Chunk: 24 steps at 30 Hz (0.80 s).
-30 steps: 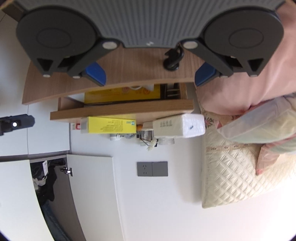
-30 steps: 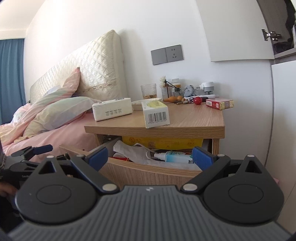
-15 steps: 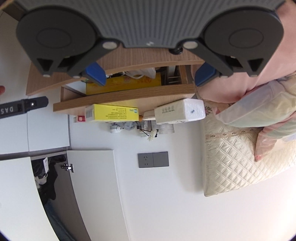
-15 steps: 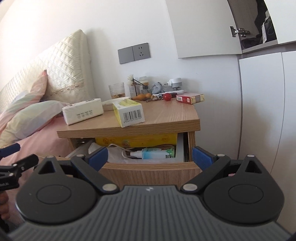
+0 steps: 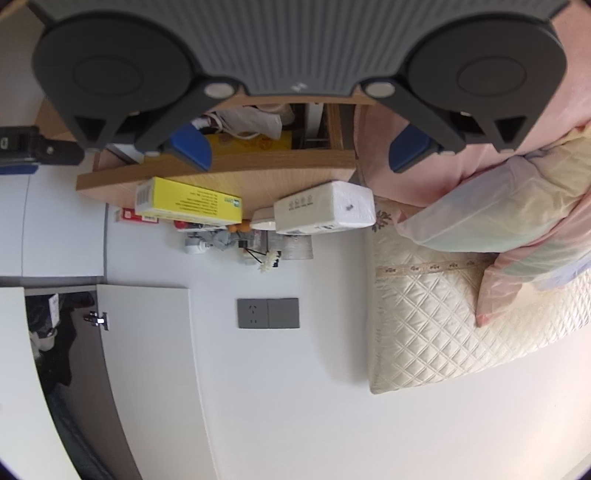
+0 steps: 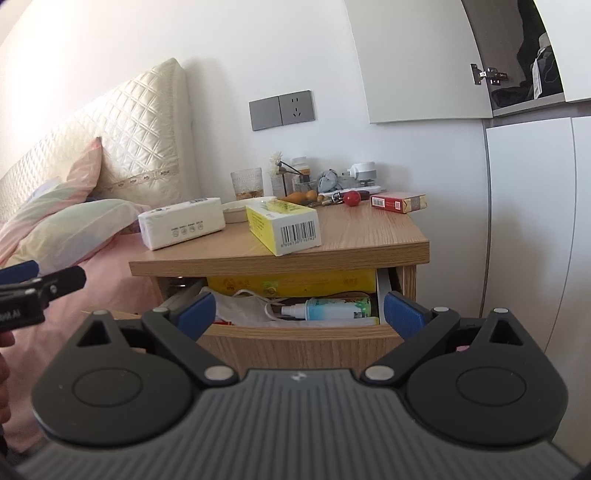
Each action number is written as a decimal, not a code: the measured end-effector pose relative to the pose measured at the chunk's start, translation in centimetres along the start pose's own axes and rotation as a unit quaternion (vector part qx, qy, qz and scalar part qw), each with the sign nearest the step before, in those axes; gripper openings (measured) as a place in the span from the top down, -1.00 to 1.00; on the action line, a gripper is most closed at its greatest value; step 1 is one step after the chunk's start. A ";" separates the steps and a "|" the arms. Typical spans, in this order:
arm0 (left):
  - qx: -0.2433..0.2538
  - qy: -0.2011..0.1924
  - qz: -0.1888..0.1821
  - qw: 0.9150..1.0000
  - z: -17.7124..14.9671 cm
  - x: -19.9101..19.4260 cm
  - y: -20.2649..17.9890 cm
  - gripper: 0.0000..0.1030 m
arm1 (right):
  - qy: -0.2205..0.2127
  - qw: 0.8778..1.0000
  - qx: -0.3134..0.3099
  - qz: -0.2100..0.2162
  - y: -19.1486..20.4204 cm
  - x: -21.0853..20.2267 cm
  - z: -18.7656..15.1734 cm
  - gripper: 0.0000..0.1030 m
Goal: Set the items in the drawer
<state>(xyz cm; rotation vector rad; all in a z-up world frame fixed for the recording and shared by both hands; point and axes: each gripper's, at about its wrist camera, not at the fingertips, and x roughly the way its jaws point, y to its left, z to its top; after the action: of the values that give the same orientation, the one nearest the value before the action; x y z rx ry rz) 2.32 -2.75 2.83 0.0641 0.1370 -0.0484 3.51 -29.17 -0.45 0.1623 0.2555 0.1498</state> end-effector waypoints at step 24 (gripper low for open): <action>0.019 -0.012 -0.036 0.999 -3.3 -0.3 0.6 -1.00 | -0.033 0.999 0.005 0.004 2.8 0.3 -0.9 -0.94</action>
<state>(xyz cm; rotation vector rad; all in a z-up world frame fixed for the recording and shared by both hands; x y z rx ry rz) 1.59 -1.91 -0.35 0.0971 0.1148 -0.1245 3.23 -26.24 -0.83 0.1786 0.1906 0.1515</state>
